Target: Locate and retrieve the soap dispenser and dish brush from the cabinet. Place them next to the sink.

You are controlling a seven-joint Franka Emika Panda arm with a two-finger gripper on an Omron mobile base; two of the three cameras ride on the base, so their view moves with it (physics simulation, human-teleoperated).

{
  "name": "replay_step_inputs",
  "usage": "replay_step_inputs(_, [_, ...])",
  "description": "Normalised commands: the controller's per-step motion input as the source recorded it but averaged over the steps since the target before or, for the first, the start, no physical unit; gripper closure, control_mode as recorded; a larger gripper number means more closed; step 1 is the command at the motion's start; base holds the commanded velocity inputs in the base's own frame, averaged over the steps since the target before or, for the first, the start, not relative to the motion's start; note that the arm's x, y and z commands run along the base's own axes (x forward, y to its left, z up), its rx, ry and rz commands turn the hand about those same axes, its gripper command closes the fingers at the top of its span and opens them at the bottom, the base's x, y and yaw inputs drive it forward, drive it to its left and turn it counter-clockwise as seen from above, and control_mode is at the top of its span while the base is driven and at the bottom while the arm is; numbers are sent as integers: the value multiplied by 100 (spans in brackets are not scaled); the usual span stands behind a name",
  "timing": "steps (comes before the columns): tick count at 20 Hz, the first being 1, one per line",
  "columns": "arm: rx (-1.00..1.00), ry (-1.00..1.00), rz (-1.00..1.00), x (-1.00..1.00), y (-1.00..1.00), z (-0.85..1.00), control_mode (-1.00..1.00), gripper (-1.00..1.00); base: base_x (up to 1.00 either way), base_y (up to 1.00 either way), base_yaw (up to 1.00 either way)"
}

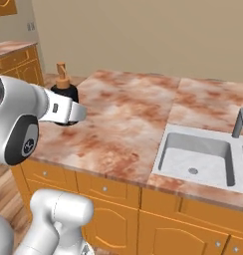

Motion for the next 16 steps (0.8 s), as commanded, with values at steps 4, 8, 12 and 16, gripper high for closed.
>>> replay_step_inputs(4, [0,0,0,0,0,0,100,100,22,-35,-1])
replay_step_inputs(8, [0,0,0,0,0,0,100,100,51,-22,-8])
replay_step_inputs(12, [0,0,0,0,0,0,100,100,69,-28,-11])
replay_step_inputs(16, [0,0,0,0,0,0,100,100,64,-27,-8])
